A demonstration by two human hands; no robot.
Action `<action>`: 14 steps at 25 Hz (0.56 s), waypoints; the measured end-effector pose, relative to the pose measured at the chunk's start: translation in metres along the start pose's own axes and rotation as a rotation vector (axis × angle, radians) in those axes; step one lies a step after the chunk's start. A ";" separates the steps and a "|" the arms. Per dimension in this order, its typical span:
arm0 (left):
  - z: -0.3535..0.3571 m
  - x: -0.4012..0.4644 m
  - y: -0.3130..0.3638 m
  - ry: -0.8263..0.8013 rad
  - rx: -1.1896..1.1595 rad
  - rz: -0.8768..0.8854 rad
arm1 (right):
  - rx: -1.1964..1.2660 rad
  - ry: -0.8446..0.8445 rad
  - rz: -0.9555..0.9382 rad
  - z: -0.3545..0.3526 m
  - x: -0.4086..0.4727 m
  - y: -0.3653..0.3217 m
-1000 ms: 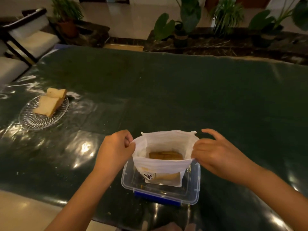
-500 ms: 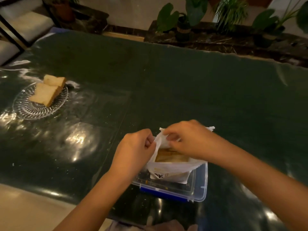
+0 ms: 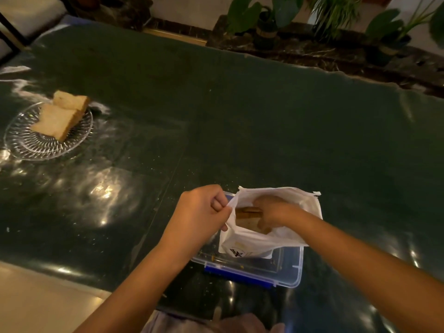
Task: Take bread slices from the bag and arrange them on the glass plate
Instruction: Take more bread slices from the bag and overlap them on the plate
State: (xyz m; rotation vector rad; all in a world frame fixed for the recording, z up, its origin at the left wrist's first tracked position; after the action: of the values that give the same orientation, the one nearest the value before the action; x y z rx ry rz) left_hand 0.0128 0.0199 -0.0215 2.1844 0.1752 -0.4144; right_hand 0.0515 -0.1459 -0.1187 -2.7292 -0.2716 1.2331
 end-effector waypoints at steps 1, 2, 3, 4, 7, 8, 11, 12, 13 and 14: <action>0.000 0.000 0.000 -0.003 0.002 -0.004 | 0.038 0.031 0.008 0.002 0.001 0.001; 0.000 0.000 0.000 -0.004 0.006 -0.009 | 0.074 0.065 0.010 0.005 0.002 0.001; 0.000 0.001 -0.001 -0.006 0.009 -0.014 | 0.095 0.092 0.005 0.008 0.002 0.001; 0.000 0.000 -0.001 -0.010 0.013 -0.016 | 0.069 0.114 -0.020 0.010 0.003 -0.001; 0.002 -0.001 -0.001 -0.019 0.009 -0.022 | -0.065 0.167 -0.057 0.018 0.008 -0.005; 0.002 -0.002 -0.001 -0.020 0.006 -0.025 | -0.113 0.206 -0.068 0.019 0.010 -0.007; 0.004 -0.003 -0.003 -0.019 -0.004 -0.033 | -0.178 0.249 -0.056 0.022 0.016 -0.012; 0.005 -0.004 -0.004 -0.018 -0.005 -0.034 | -0.139 0.224 -0.029 0.025 0.016 -0.012; 0.005 -0.005 -0.005 -0.021 -0.008 -0.035 | -0.181 0.191 -0.048 0.027 0.014 -0.013; 0.005 -0.005 -0.006 -0.027 -0.013 -0.038 | -0.213 0.164 -0.065 0.028 0.013 -0.013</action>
State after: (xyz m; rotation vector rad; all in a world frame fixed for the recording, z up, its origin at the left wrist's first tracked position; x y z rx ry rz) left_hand 0.0053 0.0192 -0.0272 2.1643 0.2038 -0.4630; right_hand 0.0379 -0.1290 -0.1439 -2.9531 -0.4938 1.0089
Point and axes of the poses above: each hand's wrist, its own x-axis towards the middle knuckle, its own z-axis out of the palm, y = z × x, the point moved 6 cm from there along x, towards the middle knuckle, and after that the axes turned 7 degrees about -z, right-handed, at the moved point
